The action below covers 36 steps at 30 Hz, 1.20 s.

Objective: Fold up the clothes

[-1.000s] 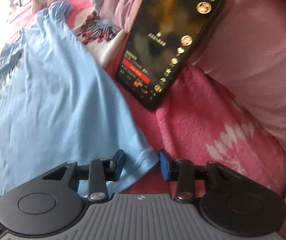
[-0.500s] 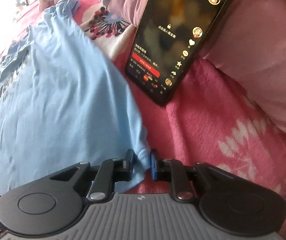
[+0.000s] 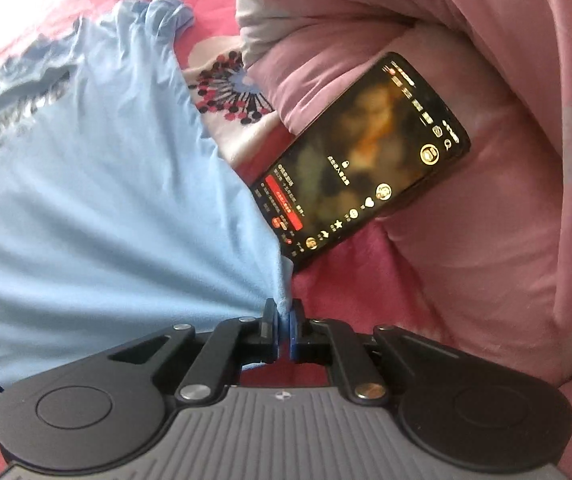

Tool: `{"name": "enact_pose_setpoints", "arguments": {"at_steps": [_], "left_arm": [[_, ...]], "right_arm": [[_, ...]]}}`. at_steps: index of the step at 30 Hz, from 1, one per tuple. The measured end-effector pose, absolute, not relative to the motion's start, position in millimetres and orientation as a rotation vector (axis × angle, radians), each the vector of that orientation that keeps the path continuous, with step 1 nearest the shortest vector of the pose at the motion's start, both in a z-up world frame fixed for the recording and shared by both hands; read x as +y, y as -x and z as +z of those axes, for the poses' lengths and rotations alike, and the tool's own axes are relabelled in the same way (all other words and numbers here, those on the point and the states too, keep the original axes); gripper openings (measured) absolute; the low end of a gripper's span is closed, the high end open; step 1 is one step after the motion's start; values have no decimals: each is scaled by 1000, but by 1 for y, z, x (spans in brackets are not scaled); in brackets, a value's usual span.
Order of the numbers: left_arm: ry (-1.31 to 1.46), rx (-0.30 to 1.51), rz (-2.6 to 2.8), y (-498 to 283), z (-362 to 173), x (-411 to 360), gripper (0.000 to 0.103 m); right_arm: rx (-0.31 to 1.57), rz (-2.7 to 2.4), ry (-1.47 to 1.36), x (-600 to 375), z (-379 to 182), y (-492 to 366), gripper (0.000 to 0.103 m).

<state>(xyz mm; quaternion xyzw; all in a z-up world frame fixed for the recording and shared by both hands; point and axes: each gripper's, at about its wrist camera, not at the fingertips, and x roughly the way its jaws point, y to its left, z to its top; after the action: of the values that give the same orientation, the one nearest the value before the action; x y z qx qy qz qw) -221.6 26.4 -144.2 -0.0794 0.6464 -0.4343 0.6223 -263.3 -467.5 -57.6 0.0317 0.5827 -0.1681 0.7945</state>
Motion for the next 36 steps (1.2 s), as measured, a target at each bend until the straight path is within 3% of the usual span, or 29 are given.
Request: {"name": "enact_pose_setpoints", "arguments": {"at_steps": [16,17,18,20,24,28,32,36], "left_arm": [[-28,1466,-1093,227,-151,13,2],[-23,1466,-1090,226,-151,15,2],[-18,1467,-1087,226,-151,17,4],[-12,1480,-1080,224,-152,22,13],[20,1550,-1044,223,-153,33,25],[94,1592,-962,211,-145,56,25],[121,1469,-837,180,-124,73,27],[181,1294,-736,149,-107,70,31]], "right_arm": [[1390,-384,12,-468,-92,276,7],[1394,-389,22,-467,-91,278,13],[1399,-395,34,-467,-90,281,25],[1405,-416,48,-468,-86,291,31],[1418,-484,89,-468,-67,305,23],[1222,-396,61,-445,-12,298,15],[1006,-28,99,-365,22,258,15],[959,364,146,-254,3,202,15]]}}
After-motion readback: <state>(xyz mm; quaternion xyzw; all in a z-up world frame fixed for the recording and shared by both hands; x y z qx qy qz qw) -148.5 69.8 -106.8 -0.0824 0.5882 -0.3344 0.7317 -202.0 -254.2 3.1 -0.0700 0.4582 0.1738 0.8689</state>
